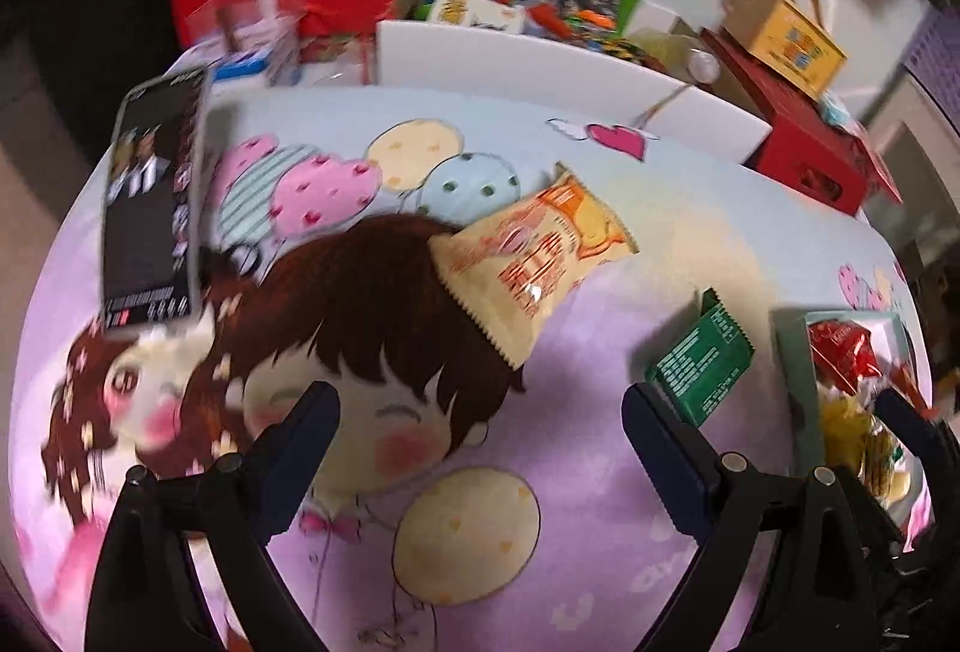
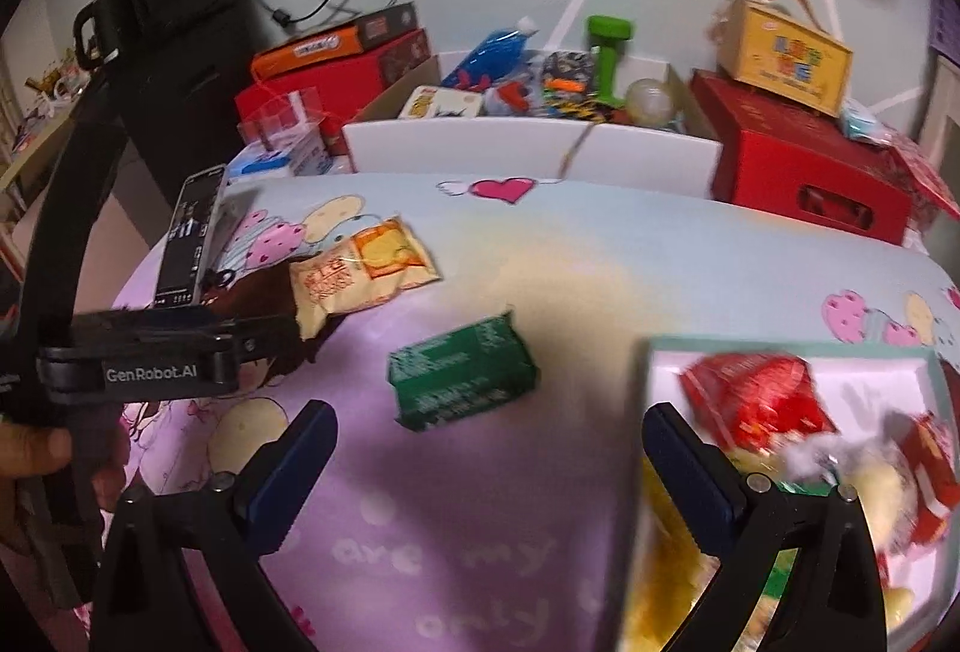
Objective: Organize snacks
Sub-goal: 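Move both open tools back from the tray to the remaining snacks, then grasp the dark green block pack with the right tool while the left tool grasps the yellow bread bag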
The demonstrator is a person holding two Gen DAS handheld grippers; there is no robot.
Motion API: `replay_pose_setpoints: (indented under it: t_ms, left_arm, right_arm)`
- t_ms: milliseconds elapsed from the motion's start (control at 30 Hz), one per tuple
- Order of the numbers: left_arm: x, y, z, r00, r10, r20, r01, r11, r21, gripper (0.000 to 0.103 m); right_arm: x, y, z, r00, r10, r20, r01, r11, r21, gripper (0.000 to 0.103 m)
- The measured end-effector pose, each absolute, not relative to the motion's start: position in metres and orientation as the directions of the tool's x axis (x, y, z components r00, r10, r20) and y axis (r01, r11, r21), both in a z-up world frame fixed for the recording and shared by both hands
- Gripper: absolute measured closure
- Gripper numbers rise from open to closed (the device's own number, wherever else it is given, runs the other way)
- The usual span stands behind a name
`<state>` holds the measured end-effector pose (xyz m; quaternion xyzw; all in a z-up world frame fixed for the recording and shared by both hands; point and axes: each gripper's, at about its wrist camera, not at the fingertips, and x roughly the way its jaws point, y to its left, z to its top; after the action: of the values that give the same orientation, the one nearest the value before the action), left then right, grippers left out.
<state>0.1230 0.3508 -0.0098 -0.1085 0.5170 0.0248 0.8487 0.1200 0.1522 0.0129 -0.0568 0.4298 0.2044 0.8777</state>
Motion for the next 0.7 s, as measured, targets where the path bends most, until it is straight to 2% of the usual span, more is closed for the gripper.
replay_pose_setpoints:
  t_ms: [300,700]
  left_arm:
    - [0.162,0.354,-0.015,0.448,-0.131,-0.884,-0.010,0.988,-0.152,0.008]
    - [0.212,0.342,-0.037,0.406,-0.129,-0.905,0.106,0.990,-0.094,0.008]
  right_arm:
    - [0.150,0.178,-0.023,0.482,0.253,-0.839,-0.435,0.900,0.022,0.000]
    - [0.176,0.189,-0.046,0.450,0.210,-0.868,-0.463,0.886,-0.025,0.000]
